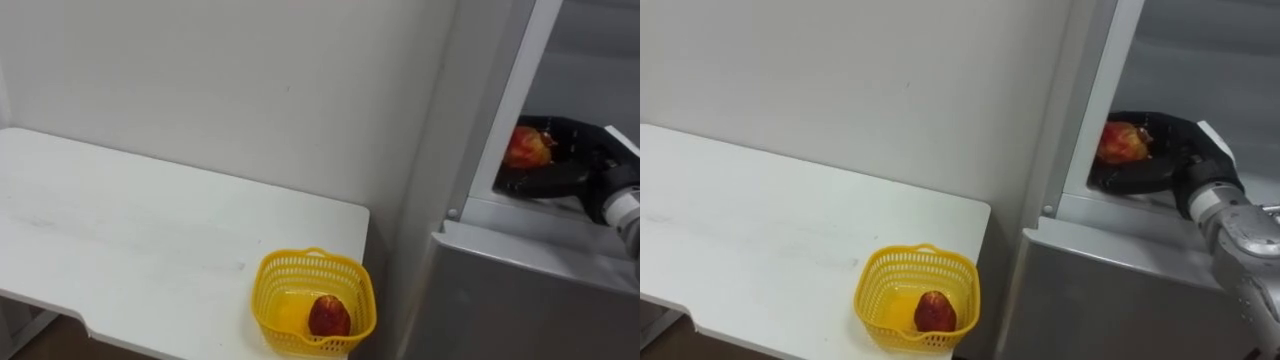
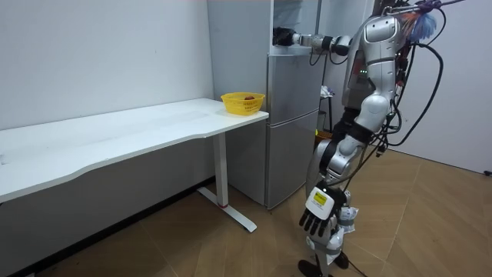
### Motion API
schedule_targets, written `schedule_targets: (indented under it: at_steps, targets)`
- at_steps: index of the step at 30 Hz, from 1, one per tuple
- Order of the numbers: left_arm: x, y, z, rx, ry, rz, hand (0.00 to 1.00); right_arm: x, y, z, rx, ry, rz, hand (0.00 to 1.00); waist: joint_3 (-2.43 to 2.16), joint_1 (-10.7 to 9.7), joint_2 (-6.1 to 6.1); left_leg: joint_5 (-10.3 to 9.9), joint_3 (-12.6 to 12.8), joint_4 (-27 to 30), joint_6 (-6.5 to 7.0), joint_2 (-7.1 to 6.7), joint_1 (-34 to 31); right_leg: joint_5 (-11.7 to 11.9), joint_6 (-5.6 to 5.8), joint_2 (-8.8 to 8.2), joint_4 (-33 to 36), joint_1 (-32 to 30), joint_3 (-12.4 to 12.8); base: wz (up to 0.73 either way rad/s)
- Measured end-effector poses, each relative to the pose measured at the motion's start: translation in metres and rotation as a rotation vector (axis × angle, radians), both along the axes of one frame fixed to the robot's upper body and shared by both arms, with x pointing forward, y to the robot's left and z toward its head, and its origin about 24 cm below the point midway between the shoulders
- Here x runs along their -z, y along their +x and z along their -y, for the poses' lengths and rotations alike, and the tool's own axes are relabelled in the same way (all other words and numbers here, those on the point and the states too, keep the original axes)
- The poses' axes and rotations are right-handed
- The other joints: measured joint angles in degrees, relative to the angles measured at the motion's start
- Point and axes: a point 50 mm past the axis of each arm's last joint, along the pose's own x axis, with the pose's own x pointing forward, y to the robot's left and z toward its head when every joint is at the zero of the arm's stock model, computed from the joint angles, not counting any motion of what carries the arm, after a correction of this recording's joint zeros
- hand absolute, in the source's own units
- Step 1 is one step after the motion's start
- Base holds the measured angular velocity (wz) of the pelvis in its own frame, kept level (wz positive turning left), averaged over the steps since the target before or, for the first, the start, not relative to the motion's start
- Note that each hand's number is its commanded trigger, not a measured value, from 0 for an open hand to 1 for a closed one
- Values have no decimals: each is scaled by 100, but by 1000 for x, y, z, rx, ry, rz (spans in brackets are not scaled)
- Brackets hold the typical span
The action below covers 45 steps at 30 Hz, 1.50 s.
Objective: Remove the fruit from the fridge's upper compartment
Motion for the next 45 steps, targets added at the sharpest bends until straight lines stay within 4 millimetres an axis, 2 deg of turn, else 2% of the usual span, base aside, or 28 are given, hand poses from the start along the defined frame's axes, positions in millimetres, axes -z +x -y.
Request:
schedule_targets:
  at_steps: [4, 5, 6, 11, 16, 18, 19, 25, 27, 30, 34, 39, 45]
  targets:
    - [0, 3, 0, -1, -3, 9, 0, -3, 0, -1, -13, 46, 18, 100, -6, -36, 8, -1, 68, 13, -2, 1, -11, -2, 7, -3, -4, -68, 18, 0]
    - [0, 3, 0, -3, -4, 10, 0, -9, -1, -4, -30, 50, 41, 100, -27, -111, 26, -2, 69, 23, -3, 1, -71, 1, 7, -3, -1, -89, 19, 0]
    - [0, 1, 0, -11, -5, 8, 0, -18, -4, -9, -57, 61, 83, 100, -34, -215, 57, -2, 69, 29, -3, 1, -98, 13, 9, -3, -5, -111, 7, 0]
    - [1, -1, 2, -25, -1, 9, 0, -31, -23, -20, -129, 73, 205, 100, -86, -262, 234, -4, 143, -4, -5, -3, 33, 24, 26, -2, -12, -12, 132, -11]
    - [2, 5, 5, -23, 6, 40, 0, -23, -50, -39, -184, 78, 287, 100, -65, -394, 328, -22, 318, 8, -27, 25, 108, 22, 30, 4, -13, 41, 177, -8]
    - [3, 8, 10, -19, -8, 60, 0, -20, -60, -53, -228, 61, 311, 100, -29, -457, 398, -25, 481, 13, -25, 44, 126, 18, 32, 9, -12, 16, 274, -16]
    - [3, 9, 11, -20, -10, 65, 0, -19, -63, -56, -231, 62, 318, 100, -26, -458, 414, -30, 535, 13, -24, 51, 127, 18, 32, 14, -12, 8, 297, -18]
    - [5, 9, 14, -30, -1, 91, 0, -19, -87, -77, -252, 38, 411, 100, -18, -476, 537, -117, 887, 50, -29, 145, 82, 52, 42, 78, 3, -125, 468, -15]
    - [7, 6, 18, -34, -12, 80, 0, -25, -97, -86, -270, 22, 480, 100, -42, -494, 602, -139, 937, 62, -29, 164, 22, 97, 48, 88, 5, -191, 477, -6]
    - [9, 9, 24, -30, -30, 93, 0, -26, -110, -97, -285, -2, 551, 100, -45, -491, 690, -141, 1016, 60, -25, 161, 17, 114, 71, 82, -2, -196, 488, 0]
    - [12, 10, 28, -11, -44, 85, 0, -16, -116, -112, -306, -4, 570, 100, -38, -494, 726, -141, 1100, 70, -24, 179, 18, 118, 68, 86, 2, -192, 497, -1]
    - [14, 14, 35, 26, -67, 83, 0, -8, -118, -127, -317, -130, 567, 100, -43, -453, 724, -141, 1083, 85, -24, 186, -48, 133, 58, 112, 48, -308, 612, -8]
    - [14, 16, 36, 34, -73, 84, 0, 0, -119, -148, -374, -188, 556, 100, -36, -418, 709, -141, 1070, 97, -23, 189, -100, 140, 52, 108, 77, -365, 604, -1]
